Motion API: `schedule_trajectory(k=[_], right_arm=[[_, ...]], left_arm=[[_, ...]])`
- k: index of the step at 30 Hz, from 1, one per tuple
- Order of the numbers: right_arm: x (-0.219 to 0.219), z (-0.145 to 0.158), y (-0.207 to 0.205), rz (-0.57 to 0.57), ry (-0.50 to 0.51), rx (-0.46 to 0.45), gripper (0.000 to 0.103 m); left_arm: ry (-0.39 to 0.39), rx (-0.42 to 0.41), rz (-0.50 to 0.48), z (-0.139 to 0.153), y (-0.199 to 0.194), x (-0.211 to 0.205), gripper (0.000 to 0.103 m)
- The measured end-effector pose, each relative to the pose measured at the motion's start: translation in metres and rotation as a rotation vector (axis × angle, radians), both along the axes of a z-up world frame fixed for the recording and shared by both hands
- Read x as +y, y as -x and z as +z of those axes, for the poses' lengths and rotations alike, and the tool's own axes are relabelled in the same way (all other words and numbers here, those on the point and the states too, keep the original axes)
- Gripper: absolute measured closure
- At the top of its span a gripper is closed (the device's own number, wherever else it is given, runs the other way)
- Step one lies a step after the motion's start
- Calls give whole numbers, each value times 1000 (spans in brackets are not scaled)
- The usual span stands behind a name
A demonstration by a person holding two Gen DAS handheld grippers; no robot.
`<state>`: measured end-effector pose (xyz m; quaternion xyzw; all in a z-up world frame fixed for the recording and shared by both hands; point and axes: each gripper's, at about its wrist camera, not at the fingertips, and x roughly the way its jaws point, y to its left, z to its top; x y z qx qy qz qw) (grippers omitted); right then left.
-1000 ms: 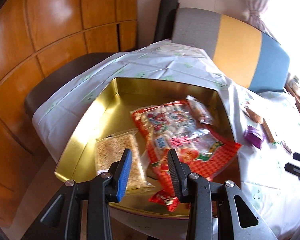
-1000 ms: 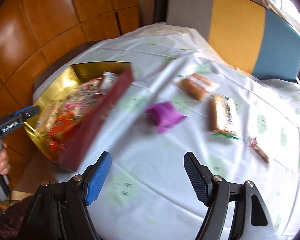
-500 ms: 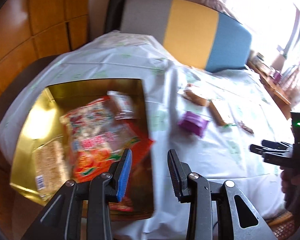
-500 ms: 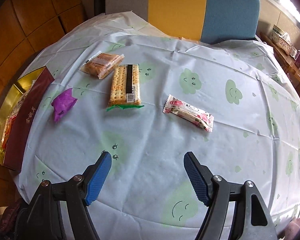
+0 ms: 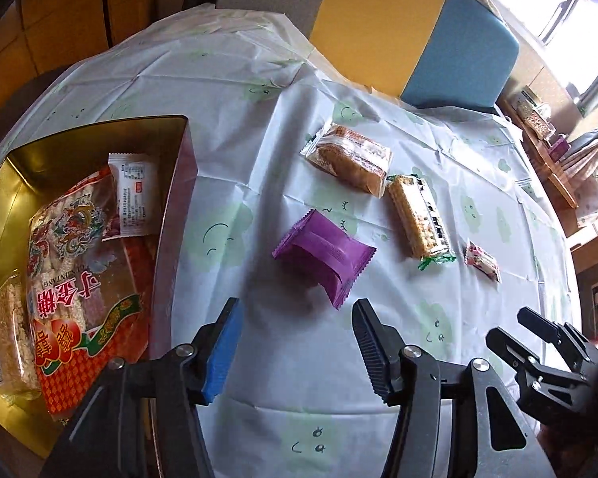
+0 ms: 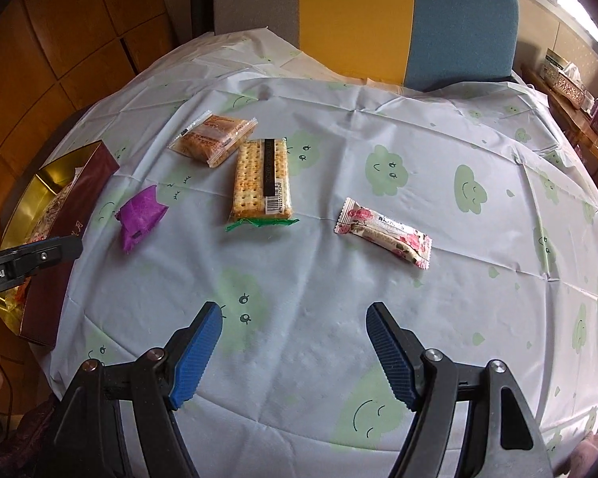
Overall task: Organize snacks
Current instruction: 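Grasp the purple pouch with the left gripper and lift, then hold the purple pouch with the left gripper while the right gripper reaches the brown bread bag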
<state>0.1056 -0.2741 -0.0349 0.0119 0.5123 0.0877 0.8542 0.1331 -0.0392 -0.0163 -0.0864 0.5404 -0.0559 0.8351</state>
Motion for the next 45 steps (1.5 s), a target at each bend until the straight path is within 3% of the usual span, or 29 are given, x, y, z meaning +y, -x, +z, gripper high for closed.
schedule_trajectory(k=[9, 16, 19, 20, 21, 27, 31, 38, 45], right_arm=[[-2, 2, -2, -15, -11, -2, 27], [4, 3, -2, 4, -13, -7, 27], [3, 3, -2, 4, -13, -8, 27], [3, 3, -2, 4, -14, -9, 27], [3, 3, -2, 4, -14, -11, 27], [2, 4, -4, -2, -7, -9, 27], [1, 0, -4, -3, 11, 3, 27], [-7, -6, -6, -43, 26, 24, 27], [-22, -1, -7, -107, -28, 6, 27]], left_arm=[[31, 65, 60, -22, -41, -10, 33], [47, 83, 92, -36, -65, -23, 33], [2, 62, 55, -39, -72, -33, 38], [-8, 61, 27, -41, -73, -36, 50], [-34, 53, 6, -43, -72, -38, 55], [-162, -68, -106, -44, -49, -49, 62], [-138, -100, -132, -42, -28, -46, 63], [-189, -191, -232, -39, 24, -47, 63], [-206, -240, -253, -54, 38, -51, 60]])
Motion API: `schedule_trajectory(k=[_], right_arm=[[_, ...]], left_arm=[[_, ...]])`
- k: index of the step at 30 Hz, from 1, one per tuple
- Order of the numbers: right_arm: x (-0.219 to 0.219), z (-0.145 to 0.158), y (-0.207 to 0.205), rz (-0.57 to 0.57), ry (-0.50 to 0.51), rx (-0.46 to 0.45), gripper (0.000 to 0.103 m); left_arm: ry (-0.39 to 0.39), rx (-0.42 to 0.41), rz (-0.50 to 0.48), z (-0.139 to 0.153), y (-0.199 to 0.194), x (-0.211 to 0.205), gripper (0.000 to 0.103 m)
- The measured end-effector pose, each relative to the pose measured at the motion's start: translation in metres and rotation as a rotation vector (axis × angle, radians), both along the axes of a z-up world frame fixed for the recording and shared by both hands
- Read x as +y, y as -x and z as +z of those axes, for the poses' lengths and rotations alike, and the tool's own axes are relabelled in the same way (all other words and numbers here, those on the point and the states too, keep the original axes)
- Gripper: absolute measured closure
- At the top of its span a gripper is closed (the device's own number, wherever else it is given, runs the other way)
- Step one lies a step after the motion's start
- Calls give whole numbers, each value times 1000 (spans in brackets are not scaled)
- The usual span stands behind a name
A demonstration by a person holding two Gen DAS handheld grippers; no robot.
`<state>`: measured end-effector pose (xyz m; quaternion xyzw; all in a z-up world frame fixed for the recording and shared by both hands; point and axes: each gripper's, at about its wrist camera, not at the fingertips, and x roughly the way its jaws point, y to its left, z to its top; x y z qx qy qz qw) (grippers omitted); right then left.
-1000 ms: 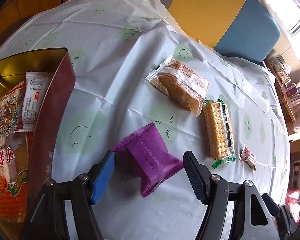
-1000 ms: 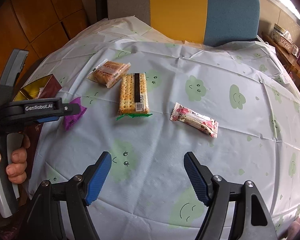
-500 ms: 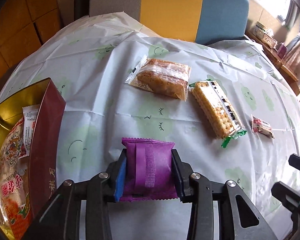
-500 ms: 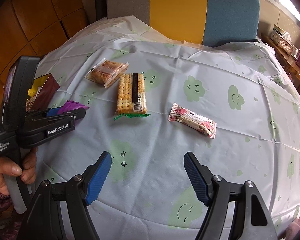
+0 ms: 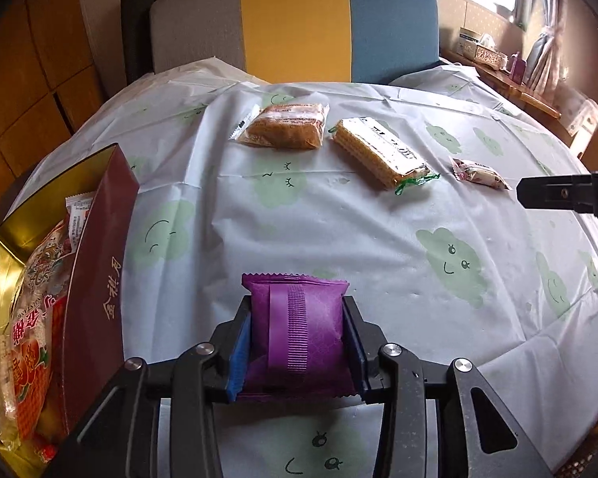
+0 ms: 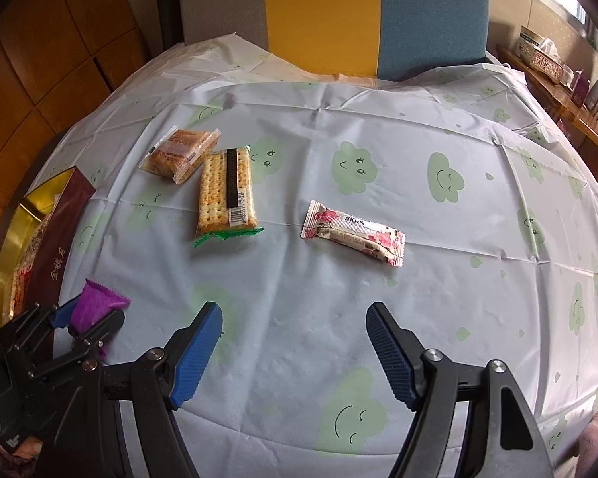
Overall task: Organize snacks
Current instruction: 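Hold the purple pouch with the left gripper while the right gripper reaches the brown bread bag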
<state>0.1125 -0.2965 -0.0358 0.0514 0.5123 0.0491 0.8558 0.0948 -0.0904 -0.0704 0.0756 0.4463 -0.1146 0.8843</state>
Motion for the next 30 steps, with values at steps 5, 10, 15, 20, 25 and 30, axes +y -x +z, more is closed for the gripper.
schedule_trajectory(k=[5, 10, 15, 20, 25, 30], right_arm=[[-13, -1, -2, -57, -31, 3, 32], [-15, -8, -5, -81, -26, 29, 37], [-6, -14, -7, -38, -16, 46, 37], [6, -17, -5, 19, -22, 41, 37], [15, -15, -9, 53, -10, 61, 37], [42, 6, -35, 172, 12, 28, 37]], left_arm=[[12, -24, -2, -2, 7, 3, 60], [-2, -79, -7, -4, 14, 3, 59], [8, -117, -10, -7, 17, 3, 59], [12, -146, -15, -8, 20, 4, 59], [27, -158, -12, -9, 21, 5, 59], [44, -159, -9, -9, 21, 7, 59]])
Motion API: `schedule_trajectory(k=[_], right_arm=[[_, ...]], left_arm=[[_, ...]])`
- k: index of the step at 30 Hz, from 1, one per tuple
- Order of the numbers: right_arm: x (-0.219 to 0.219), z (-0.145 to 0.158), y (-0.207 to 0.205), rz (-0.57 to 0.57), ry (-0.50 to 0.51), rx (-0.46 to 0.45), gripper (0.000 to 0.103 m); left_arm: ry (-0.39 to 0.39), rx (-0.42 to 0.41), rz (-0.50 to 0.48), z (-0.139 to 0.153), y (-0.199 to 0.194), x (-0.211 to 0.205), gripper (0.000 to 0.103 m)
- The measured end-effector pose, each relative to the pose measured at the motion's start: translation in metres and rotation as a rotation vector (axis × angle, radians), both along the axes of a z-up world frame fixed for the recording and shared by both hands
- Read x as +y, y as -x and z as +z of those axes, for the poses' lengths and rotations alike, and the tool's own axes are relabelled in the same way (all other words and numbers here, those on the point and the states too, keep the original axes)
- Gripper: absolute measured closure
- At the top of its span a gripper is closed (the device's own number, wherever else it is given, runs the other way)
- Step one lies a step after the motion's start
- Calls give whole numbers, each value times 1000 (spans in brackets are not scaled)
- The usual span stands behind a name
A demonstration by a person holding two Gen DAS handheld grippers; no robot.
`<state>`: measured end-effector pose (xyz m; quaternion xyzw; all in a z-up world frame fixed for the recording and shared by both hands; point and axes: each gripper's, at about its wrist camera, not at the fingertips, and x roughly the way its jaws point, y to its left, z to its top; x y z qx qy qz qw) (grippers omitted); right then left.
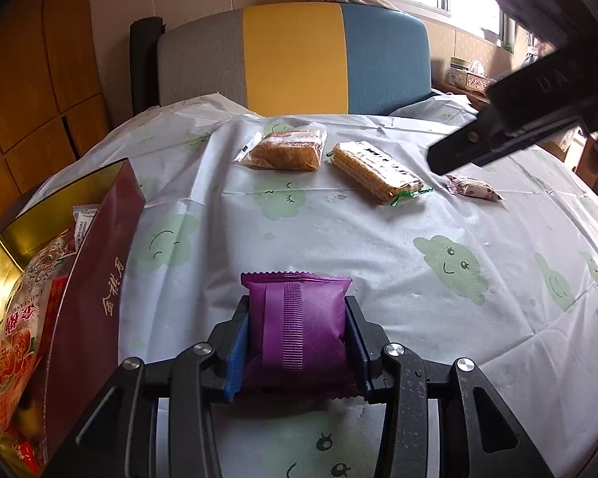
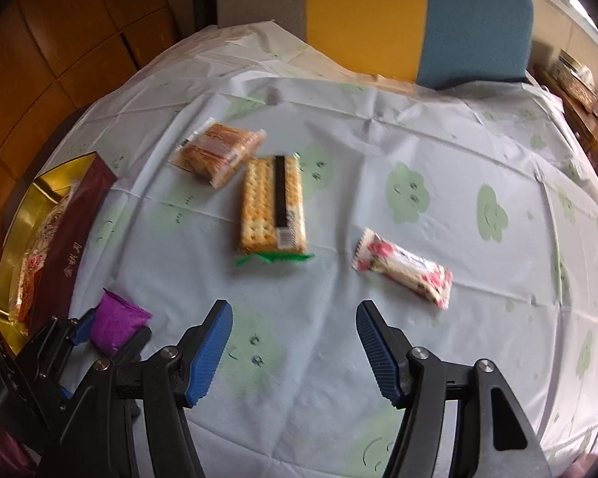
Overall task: Organize snacks
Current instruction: 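Hold the purple pouch with the left gripper while the right gripper reaches the brown bread bag, then grasp the brown bread bag with the right gripper and lift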
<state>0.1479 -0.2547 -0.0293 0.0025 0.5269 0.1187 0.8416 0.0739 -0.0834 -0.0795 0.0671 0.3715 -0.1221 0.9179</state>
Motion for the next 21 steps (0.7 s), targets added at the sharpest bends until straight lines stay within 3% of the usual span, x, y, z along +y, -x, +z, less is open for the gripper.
schedule_trajectory(k=[8, 16, 21], right_arm=[[71, 1, -65, 302, 155, -18, 34], [120, -23, -130, 445, 302, -16, 31], [137, -43, -148, 512, 379, -10, 29]], left_arm=[[12, -5, 2, -1, -1, 1, 59], [14, -9, 3, -3, -1, 0, 58], [17, -9, 4, -4, -2, 0, 58]])
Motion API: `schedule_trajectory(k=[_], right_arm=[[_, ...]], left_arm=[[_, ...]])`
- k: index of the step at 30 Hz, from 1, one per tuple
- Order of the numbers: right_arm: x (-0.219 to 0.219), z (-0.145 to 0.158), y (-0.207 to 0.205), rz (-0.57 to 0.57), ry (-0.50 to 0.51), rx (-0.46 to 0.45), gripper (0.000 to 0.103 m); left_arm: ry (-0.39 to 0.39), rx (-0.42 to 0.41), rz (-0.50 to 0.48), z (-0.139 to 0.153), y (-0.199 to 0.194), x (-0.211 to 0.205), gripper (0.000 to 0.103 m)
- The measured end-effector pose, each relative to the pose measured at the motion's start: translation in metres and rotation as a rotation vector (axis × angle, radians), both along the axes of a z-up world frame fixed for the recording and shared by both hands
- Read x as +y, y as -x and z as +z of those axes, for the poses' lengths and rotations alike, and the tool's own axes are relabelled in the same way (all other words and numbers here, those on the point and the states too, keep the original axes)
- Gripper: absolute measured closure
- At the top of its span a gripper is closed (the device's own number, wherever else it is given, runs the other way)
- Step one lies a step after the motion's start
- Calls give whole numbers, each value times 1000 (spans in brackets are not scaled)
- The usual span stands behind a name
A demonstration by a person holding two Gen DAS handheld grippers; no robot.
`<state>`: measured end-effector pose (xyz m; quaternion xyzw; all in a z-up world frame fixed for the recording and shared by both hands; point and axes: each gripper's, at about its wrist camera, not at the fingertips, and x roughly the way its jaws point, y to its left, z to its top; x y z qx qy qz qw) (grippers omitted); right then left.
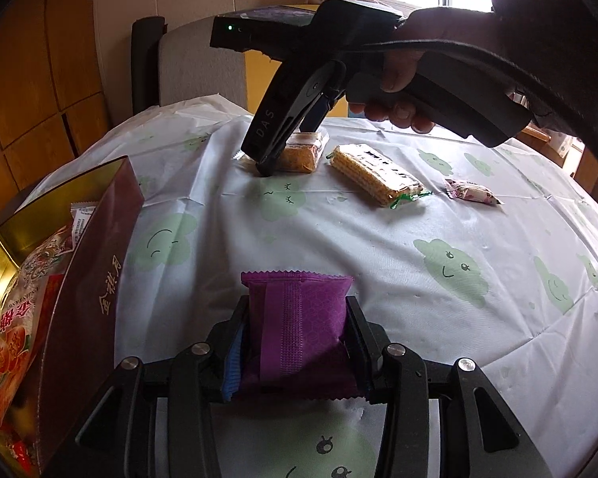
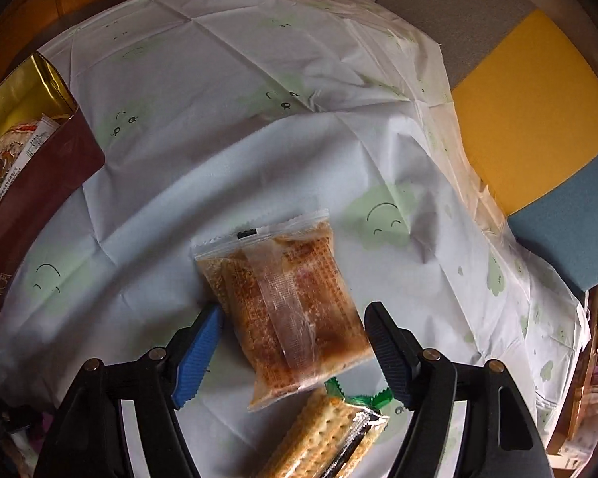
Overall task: Organize snacks
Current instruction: 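Grasp the brown bread bag with the right gripper and lift, then carry the purple pouch over the tin left while the right holds the bread bag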
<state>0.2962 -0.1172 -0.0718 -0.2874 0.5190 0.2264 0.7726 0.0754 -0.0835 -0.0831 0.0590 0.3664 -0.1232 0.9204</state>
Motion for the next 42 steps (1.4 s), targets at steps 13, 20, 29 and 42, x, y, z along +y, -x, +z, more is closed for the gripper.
schedule_trajectory(k=[13, 20, 29, 42], right_arm=[[-43, 41, 66, -88, -137, 6, 46], [-97, 38, 133, -202, -183, 100, 46], [-146, 2, 191, -373, -280, 132, 37], [-126, 1, 188, -307, -230, 80, 25]], left_arm=[[-8, -5, 0, 0, 0, -3, 58], [-3, -2, 0, 1, 0, -2, 58], [-45, 5, -4, 2, -1, -6, 58], [-64, 66, 13, 5, -9, -8, 58]])
